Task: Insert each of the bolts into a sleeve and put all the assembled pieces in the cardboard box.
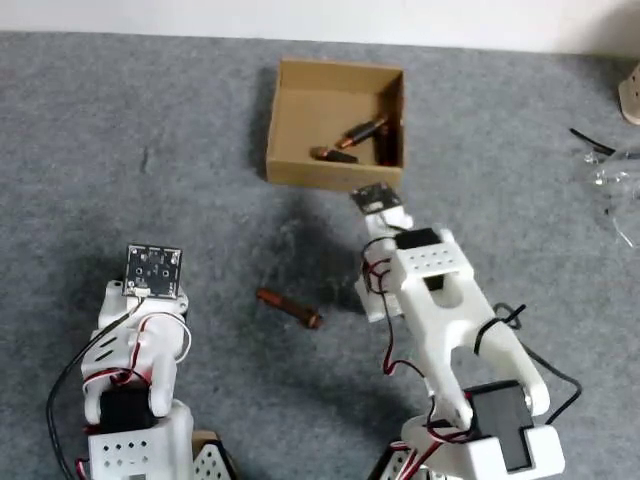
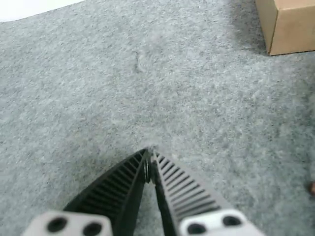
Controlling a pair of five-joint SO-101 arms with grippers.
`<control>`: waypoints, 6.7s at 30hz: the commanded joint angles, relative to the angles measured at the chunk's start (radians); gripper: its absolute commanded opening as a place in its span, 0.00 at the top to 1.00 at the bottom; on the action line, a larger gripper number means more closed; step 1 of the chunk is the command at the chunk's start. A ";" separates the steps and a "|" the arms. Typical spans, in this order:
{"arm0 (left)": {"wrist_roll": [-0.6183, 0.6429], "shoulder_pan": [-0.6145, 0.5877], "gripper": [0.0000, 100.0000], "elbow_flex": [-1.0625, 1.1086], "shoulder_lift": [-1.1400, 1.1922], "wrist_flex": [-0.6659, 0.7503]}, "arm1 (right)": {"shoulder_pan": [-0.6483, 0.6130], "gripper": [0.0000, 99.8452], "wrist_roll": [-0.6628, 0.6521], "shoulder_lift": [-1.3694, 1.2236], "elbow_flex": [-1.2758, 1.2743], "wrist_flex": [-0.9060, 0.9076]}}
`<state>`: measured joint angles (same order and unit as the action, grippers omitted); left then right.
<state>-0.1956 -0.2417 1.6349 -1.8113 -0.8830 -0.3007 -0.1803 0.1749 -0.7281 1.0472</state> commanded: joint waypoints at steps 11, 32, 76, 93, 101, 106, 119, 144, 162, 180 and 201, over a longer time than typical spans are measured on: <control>-0.003 -0.004 0.99 -0.007 -0.013 0.021 | 0.090 0.79 0.002 0.035 -0.021 -0.039; -0.003 -0.004 0.99 -0.005 -0.013 0.021 | 0.156 0.99 0.002 -0.137 -0.079 -0.294; -0.006 0.058 0.99 -0.044 -0.013 -0.012 | 0.122 1.00 -0.017 1.664 -0.892 -0.087; -0.672 0.736 0.99 -0.507 0.335 -0.393 | 0.173 1.00 -0.018 1.664 -0.963 -0.194; -0.836 0.746 0.99 -0.905 1.112 -0.377 | 0.171 1.00 -0.018 1.664 -0.964 -0.205; -0.914 0.773 0.99 -1.070 1.428 -0.377 | 0.174 1.00 -0.018 1.662 -0.986 -0.222; -1.028 0.636 0.93 -1.193 1.759 -0.358 | 0.194 1.00 -0.017 1.662 -0.983 -0.222; -0.984 0.621 0.87 -1.311 2.087 -0.258 | 0.222 1.00 -0.017 1.662 -0.983 -0.222; -0.922 0.624 0.99 -1.314 2.081 -0.252 | 0.222 1.00 -0.018 1.662 -0.984 -0.222; -0.580 0.621 0.99 -0.970 1.504 0.032 | 0.222 1.00 -0.018 1.662 -0.990 -0.254; -0.161 0.618 0.99 -0.363 0.680 0.503 | 0.222 1.00 -0.018 1.662 -0.990 -0.255</control>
<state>-0.3675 0.3705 1.2375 -1.0042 -0.4457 -0.0921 -0.2064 1.8274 -1.6686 0.8293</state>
